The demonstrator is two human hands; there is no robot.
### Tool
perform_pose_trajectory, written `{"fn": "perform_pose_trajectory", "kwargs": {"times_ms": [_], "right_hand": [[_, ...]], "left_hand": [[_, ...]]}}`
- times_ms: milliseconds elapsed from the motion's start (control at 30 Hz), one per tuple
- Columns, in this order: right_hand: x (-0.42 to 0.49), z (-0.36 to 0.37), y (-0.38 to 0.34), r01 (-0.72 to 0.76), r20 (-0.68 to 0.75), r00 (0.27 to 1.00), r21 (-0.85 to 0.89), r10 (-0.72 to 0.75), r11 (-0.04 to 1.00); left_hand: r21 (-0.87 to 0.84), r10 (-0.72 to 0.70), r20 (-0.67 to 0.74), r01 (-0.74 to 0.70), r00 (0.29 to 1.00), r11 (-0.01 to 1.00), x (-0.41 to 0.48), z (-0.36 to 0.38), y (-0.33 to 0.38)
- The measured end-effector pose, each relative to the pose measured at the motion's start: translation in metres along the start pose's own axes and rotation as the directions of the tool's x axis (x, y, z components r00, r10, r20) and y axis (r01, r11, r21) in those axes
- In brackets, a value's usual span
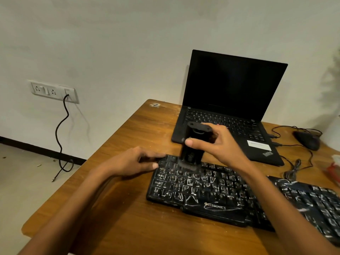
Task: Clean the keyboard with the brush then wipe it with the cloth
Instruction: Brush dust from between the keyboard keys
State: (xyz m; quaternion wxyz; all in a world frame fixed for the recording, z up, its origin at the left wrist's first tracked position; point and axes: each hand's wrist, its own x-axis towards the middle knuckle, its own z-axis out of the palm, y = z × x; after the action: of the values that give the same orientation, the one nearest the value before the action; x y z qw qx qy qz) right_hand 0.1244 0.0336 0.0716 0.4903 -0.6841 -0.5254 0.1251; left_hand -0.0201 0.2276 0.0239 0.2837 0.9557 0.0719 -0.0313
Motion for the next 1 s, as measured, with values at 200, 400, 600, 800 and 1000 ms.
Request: {"fn": "perform_pose_trajectory", "kwargs": {"times_ms": [200, 400, 600, 800, 1000], "right_hand": [[0.028, 0.024, 0.011, -0.026, -0.014, 1.000, -0.068, 0.025, 0.997], [0.021, 0.028, 0.014, 0.018, 0.045, 0.999, -0.073, -0.015, 0.997], [0.023, 0.020, 0.013, 0.038, 0.041, 0.999, -0.051, -0.036, 0.998], [0.028, 0.016, 0.013, 0.047, -0.011, 0.999, -0.098, -0.049, 0.994], [0.027, 0.024, 0.018, 0.026, -0.036, 0.999, -0.174, -0.033, 0.984]], "left_hand": [[-0.073, 0.032, 0.011, -0.031, 0.999, 0.997, 0.001, -0.002, 0.000], [-0.104, 0.028, 0.016, -0.026, 0.999, 0.994, 0.001, -0.003, -0.002], [-0.096, 0.022, 0.020, -0.020, 1.000, 0.995, 0.002, -0.003, -0.004], [-0.113, 0.028, 0.038, -0.023, 0.999, 0.993, 0.002, -0.002, -0.003], [-0.112, 0.026, 0.027, -0.023, 0.999, 0.993, 0.000, -0.002, -0.003]]}}
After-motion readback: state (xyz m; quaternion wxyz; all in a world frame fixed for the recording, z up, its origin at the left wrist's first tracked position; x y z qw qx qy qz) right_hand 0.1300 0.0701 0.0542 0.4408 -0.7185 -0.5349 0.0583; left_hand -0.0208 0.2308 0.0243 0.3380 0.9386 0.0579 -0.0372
